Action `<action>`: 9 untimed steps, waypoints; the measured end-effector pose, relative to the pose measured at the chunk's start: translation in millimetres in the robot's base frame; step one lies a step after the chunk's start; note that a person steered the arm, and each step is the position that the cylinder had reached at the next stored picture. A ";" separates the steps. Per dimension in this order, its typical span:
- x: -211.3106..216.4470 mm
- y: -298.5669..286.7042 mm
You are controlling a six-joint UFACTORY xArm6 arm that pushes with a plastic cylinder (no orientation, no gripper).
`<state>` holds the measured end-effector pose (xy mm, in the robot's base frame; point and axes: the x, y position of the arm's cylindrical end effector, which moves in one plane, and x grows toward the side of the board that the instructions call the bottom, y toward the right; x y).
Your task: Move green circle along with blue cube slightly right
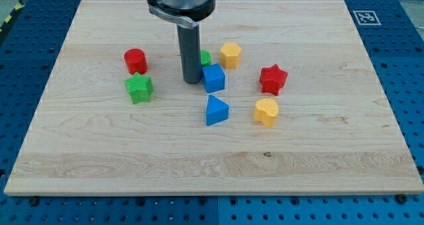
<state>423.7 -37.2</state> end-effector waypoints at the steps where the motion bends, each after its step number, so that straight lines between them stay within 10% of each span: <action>1: 0.0 0.2; 9: -7.1 -5.2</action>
<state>416.6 -42.4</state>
